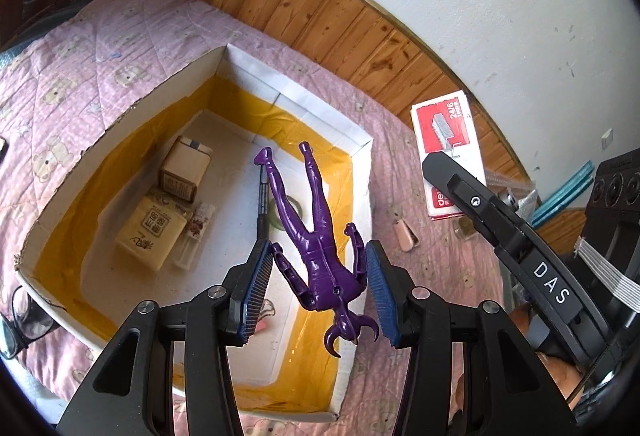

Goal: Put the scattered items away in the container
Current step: 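Carry the purple figure with the left tool while the right tool carries the staple box to the box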

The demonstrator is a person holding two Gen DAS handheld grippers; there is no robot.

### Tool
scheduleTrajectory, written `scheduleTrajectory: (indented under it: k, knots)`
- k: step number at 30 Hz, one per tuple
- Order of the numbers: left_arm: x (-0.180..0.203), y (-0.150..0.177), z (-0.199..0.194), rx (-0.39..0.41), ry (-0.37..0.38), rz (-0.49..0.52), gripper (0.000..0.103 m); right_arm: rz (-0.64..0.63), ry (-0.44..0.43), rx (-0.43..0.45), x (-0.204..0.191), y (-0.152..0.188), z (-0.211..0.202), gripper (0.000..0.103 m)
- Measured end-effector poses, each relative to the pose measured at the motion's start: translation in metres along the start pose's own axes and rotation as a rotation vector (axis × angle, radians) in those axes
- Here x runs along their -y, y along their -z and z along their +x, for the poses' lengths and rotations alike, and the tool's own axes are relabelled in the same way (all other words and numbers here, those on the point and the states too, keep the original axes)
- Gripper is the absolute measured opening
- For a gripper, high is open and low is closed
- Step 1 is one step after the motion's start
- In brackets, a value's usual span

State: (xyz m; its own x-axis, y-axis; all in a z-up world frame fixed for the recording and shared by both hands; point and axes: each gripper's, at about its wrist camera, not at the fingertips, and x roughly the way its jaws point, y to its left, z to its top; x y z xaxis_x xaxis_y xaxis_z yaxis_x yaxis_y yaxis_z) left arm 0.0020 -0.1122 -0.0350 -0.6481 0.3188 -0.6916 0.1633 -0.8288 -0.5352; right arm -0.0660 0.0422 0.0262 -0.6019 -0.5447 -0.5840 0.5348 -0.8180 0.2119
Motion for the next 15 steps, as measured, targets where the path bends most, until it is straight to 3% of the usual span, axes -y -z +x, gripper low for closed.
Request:
scheduleTrajectory:
  k: [8,15]
  knots:
    - [-0.011,-0.008,0.012,-0.044,0.009,-0.075,0.049,-0.018,-0.018,-0.061,-0.002,0.001,0.025,0.016]
    - [-0.026,-0.010,0.022,-0.076,0.006,-0.206,0.050,-0.054,-0.012,-0.126,-0.006,-0.004,0.044,0.016]
